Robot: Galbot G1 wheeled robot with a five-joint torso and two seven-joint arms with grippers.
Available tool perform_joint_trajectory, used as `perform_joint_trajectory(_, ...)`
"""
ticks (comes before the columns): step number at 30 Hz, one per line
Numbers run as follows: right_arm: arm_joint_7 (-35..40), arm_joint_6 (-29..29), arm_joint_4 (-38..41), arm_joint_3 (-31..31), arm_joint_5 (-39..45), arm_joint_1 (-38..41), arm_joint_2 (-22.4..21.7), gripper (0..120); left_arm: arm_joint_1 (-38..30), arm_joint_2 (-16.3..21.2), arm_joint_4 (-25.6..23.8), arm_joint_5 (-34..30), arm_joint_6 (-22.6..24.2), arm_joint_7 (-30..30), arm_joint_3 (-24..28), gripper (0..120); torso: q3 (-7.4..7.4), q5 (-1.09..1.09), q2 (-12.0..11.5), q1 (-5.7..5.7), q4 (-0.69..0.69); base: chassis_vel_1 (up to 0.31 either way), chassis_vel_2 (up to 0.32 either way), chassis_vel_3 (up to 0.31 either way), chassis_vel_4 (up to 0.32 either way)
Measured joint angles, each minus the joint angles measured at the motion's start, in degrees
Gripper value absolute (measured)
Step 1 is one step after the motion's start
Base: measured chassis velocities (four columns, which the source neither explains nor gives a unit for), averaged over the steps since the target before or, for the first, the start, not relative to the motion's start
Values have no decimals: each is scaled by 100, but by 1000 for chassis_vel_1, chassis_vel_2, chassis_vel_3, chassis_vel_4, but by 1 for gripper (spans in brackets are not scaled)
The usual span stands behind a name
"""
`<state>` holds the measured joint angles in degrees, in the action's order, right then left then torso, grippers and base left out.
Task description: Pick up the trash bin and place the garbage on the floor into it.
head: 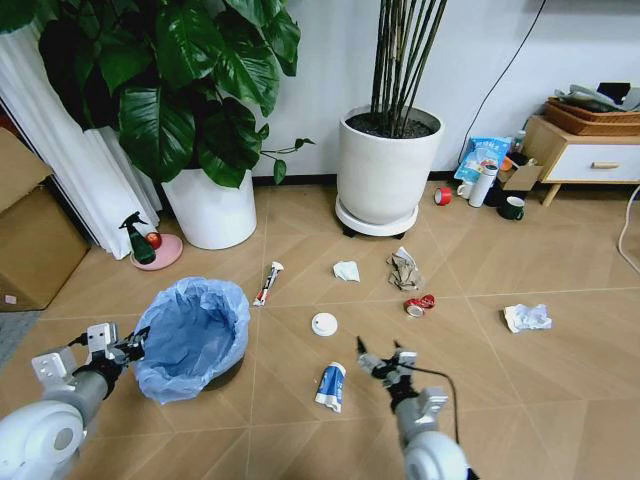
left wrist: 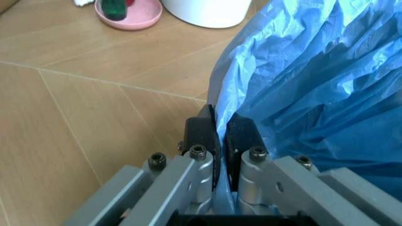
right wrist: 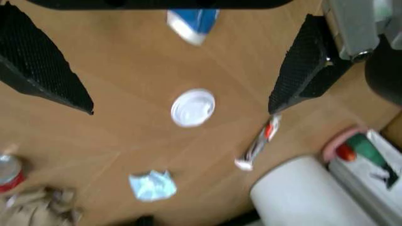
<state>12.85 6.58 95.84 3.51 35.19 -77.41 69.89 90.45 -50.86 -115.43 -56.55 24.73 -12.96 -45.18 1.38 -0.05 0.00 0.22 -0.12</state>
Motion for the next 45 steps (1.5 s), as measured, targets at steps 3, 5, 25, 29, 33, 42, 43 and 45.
perform_joint_trajectory(3,87,-155,-73,-112,125,87,-69,100,-51,10,15,-31,9,-32,9,0,0,1,0,0,0,0,0,0,0)
perform_joint_trajectory(5,172,-308,-82,-169,300,149,-122,100,-84,16,33,-45,16,-44,34,0,0,0,0,0,-1,0,0,0,0)
perform_joint_trajectory(25,530,-731,-339,-1269,1393,903,-677,100,7,-12,15,-53,22,-52,-13,0,0,1,0,0,0,0,0,0,0)
perform_joint_trajectory(29,612,-818,-442,-1442,1526,1089,-647,100,49,-26,-2,-48,14,-45,-57,0,0,1,0,0,0,0,0,0,0)
perform_joint_trajectory(33,708,-898,-538,-1618,1669,1255,-605,100,59,-40,-9,-48,10,-44,-69,0,0,1,0,0,0,0,0,0,0)
perform_joint_trajectory(42,942,-1113,-790,-1835,1797,1550,-487,100,57,-39,-21,-59,6,-43,-79,0,0,0,0,0,0,0,0,0,0)
perform_joint_trajectory(43,942,-1113,-790,-1835,1797,1550,-487,100,57,-39,-21,-59,6,-43,-79,0,0,0,0,0,0,0,0,0,0)
perform_joint_trajectory(45,1049,-1234,-844,-1911,1861,1587,-489,100,45,-32,-33,-85,6,-45,-80,0,0,1,0,0,-1,0,0,0,0)
